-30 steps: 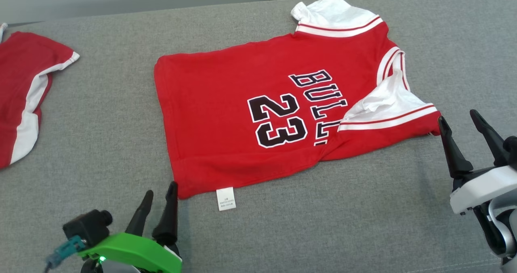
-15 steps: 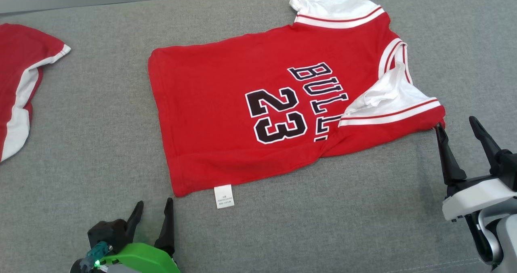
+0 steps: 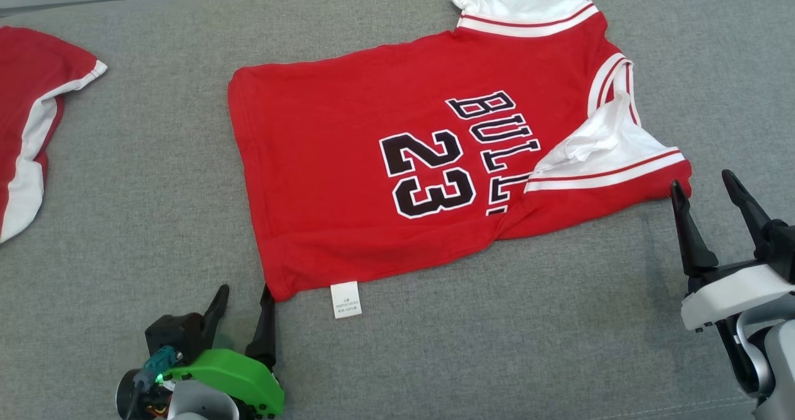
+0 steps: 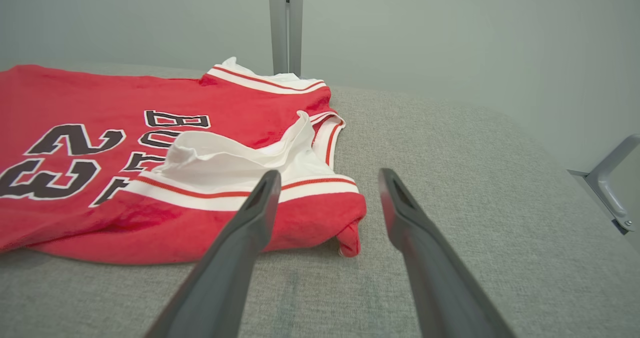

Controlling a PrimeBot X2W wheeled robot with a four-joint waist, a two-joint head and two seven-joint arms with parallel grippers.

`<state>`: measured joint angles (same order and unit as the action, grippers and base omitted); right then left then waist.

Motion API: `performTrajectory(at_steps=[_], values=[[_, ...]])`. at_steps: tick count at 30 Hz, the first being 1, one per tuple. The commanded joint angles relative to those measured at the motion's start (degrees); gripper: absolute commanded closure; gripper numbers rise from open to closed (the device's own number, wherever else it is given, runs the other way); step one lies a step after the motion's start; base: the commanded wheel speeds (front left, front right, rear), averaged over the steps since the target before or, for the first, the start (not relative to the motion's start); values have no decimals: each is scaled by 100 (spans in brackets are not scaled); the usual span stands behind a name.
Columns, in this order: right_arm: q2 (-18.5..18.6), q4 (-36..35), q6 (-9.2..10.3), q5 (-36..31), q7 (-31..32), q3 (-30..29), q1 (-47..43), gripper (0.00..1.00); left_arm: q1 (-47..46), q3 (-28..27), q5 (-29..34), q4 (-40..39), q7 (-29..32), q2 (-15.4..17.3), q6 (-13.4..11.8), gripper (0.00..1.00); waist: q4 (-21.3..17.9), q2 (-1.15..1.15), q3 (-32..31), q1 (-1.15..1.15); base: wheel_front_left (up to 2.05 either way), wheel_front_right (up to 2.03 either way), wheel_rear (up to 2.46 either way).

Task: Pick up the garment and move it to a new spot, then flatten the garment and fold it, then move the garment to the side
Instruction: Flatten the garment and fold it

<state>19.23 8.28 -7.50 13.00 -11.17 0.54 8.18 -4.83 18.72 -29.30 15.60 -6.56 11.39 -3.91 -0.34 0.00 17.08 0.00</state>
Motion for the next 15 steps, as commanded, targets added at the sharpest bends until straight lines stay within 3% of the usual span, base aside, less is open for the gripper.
performTrajectory(at_steps=[1,15], values=[[37,26,2,19,24,5,65,0,-99,41,-31,45,5,-15,60,0,-1,0,2,0,0,0,0],[252,240,2,95,332,45,420,0,-479,210,-113,-252,185,-78,204,0,84,0,472,0,0,0,0]])
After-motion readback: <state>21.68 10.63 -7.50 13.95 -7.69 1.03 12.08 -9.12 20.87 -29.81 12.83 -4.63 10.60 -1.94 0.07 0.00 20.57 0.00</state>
